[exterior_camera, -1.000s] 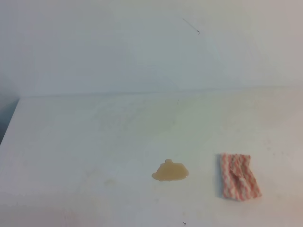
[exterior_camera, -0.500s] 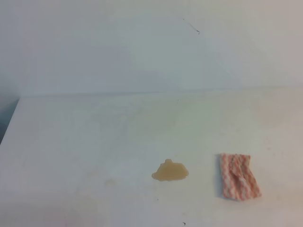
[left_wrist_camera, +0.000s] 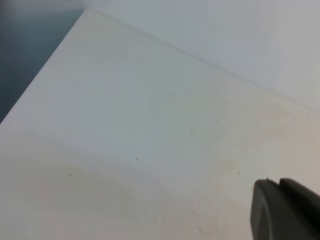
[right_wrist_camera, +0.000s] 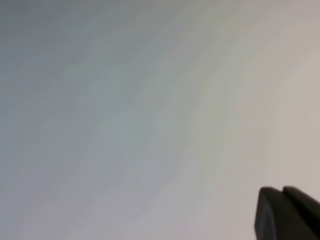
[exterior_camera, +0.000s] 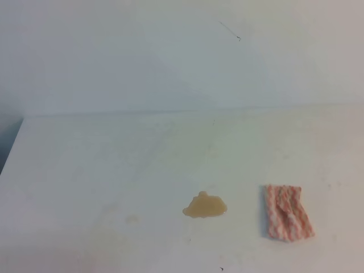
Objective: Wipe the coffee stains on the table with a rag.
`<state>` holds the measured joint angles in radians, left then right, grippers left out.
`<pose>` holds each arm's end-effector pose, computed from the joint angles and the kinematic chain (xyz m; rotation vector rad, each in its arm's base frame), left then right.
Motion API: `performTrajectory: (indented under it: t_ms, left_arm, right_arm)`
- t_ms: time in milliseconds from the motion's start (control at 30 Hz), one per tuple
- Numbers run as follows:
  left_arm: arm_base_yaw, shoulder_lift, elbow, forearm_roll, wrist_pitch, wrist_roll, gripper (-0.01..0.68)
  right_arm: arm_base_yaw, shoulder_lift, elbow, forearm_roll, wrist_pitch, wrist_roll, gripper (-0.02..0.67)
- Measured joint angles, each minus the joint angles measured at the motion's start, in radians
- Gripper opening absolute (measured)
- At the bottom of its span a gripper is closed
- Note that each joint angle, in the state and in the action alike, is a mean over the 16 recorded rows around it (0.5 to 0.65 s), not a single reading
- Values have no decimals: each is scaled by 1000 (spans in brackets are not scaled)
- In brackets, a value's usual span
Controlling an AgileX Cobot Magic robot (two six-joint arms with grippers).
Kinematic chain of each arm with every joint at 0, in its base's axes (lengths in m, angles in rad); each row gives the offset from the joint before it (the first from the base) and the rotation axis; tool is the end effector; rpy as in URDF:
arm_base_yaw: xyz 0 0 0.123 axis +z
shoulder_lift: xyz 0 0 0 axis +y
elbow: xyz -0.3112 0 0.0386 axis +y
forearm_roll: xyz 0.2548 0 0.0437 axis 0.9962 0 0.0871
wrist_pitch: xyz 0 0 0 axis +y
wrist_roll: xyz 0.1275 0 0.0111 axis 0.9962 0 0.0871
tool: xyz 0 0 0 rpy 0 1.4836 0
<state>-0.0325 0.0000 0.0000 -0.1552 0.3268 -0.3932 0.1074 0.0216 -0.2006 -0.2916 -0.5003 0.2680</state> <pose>0.0676 -0.0086 0.1754 -0.4248 1.7795 -0.4508 0.0235 0.0203 0.3429 -0.1703 0.8145 0.1679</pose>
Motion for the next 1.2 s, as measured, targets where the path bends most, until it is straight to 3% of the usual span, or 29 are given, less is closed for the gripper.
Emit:
performTrajectory:
  t_ms: [267, 567, 800, 1200]
  left_arm:
    - [0, 0, 0, 0, 0, 0, -3]
    - [0, 0, 0, 0, 0, 0, 1]
    - [0, 0, 0, 0, 0, 0, 6]
    - [0, 0, 0, 0, 0, 0, 1]
  right_arm:
    - [0, 182, -340, 94, 221, -126, -4]
    - [0, 560, -639, 132, 532, -159, -4]
    - [0, 804, -728, 258, 697, -156, -4]
    - [0, 1132, -740, 536, 882, -204, -4]
